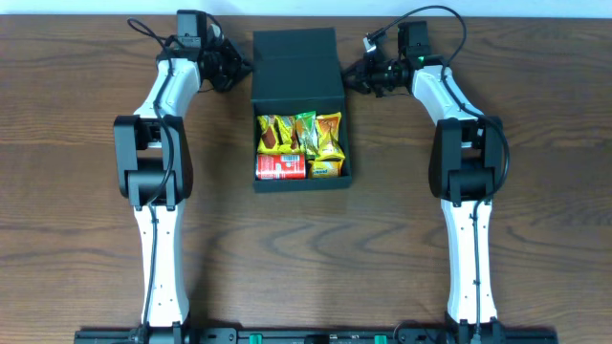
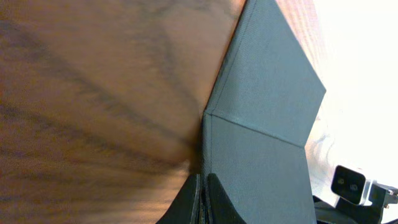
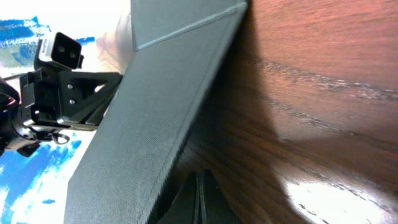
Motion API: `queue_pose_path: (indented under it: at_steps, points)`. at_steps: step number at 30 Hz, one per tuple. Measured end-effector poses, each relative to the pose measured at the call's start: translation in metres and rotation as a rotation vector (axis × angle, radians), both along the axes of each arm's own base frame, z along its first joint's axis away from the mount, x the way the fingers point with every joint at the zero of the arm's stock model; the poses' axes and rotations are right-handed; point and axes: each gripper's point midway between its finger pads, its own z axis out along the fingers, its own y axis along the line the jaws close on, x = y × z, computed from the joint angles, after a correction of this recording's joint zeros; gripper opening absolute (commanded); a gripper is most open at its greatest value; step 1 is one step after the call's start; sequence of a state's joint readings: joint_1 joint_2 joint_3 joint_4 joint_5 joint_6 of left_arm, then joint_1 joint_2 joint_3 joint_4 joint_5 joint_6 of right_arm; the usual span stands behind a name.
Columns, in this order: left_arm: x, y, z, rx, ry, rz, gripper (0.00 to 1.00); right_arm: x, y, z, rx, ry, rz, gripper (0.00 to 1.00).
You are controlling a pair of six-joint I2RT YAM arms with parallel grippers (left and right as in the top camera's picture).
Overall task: Pack container
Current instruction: 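Move both grippers to the back edge of the box lid, then swing the lid forward with both grippers to close the box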
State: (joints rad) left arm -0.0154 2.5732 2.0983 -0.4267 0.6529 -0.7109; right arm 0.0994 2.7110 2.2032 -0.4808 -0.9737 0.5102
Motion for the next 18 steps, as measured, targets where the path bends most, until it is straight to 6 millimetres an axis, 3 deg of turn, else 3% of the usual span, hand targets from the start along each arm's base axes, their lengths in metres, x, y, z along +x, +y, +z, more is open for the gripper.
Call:
queue_pose_path:
  at_steps: [6, 13, 18]
  points:
    - [-0.005, 0.013, -0.011, -0.001, 0.040, 0.016, 0.06, 0.000, 0.000, 0.000, 0.003, 0.006, -0.003, 0.01]
    - [0.013, 0.016, -0.002, -0.033, -0.054, 0.017, 0.06, 0.000, 0.000, 0.000, 0.008, 0.020, -0.009, 0.01]
    - [0.001, 0.022, -0.010, -0.043, 0.019, 0.026, 0.05, -0.001, 0.001, 0.001, 0.012, 0.021, -0.008, 0.01]
